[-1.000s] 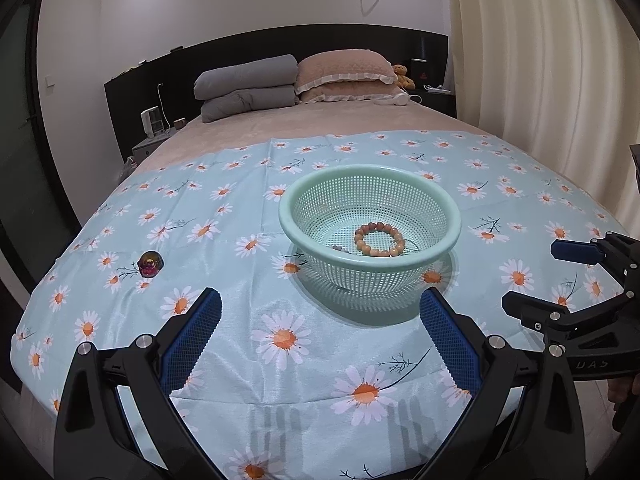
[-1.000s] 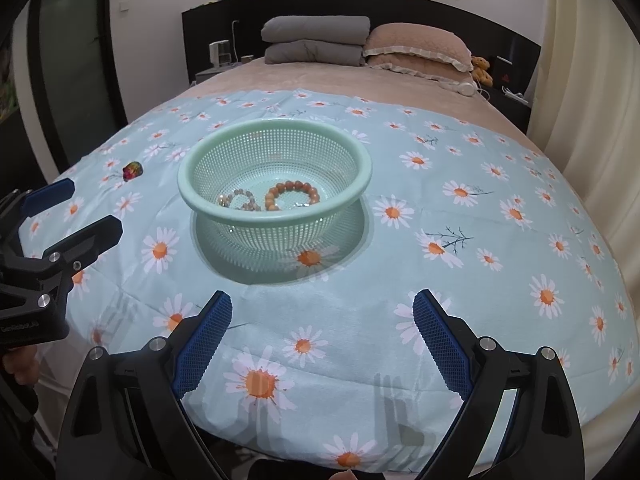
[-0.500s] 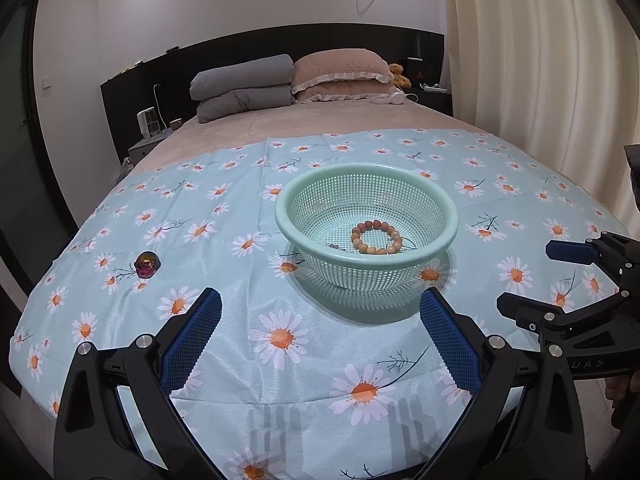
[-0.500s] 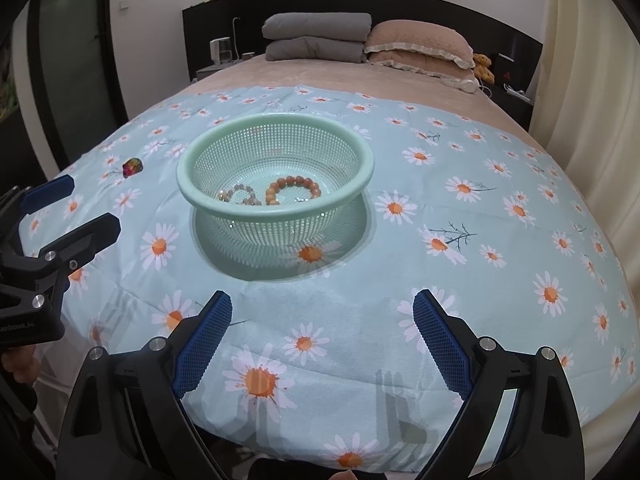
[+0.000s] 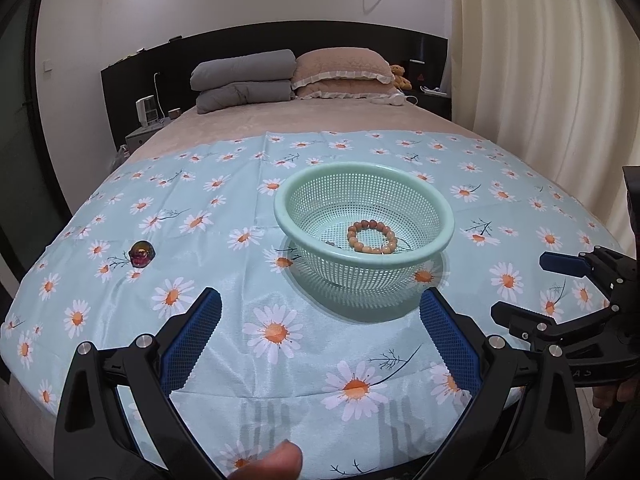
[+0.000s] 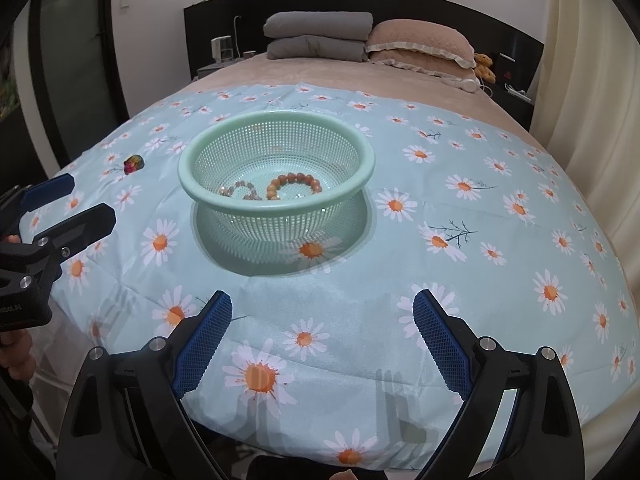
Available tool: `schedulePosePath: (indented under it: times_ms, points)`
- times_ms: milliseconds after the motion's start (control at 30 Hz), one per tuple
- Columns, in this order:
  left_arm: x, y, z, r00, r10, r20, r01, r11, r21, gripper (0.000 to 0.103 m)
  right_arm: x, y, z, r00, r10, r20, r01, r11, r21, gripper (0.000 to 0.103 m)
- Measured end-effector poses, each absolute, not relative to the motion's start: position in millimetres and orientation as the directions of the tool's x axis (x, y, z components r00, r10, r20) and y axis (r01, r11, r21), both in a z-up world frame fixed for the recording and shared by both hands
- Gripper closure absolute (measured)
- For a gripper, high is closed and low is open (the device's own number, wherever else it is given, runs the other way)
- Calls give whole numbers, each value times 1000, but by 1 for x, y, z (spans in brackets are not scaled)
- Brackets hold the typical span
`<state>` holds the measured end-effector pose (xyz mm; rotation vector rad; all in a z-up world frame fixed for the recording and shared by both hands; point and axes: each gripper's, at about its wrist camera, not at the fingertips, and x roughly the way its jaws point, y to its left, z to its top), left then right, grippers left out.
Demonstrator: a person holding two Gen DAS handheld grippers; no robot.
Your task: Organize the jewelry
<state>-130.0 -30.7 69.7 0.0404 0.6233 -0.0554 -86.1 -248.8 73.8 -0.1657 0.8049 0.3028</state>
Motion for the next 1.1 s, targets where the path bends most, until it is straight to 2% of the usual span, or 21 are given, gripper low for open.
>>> schedulePosePath:
  times_ms: [367, 1100]
  points:
    - [-131, -37, 72, 817, -36, -575, 78, 996, 49, 6, -87, -248, 74, 655, 205, -728, -331, 943, -32, 15]
    - [-131, -36, 71, 816, -50, -575, 82, 996, 30, 6, -87, -248, 76, 655, 210, -726, -335, 942, -30, 15]
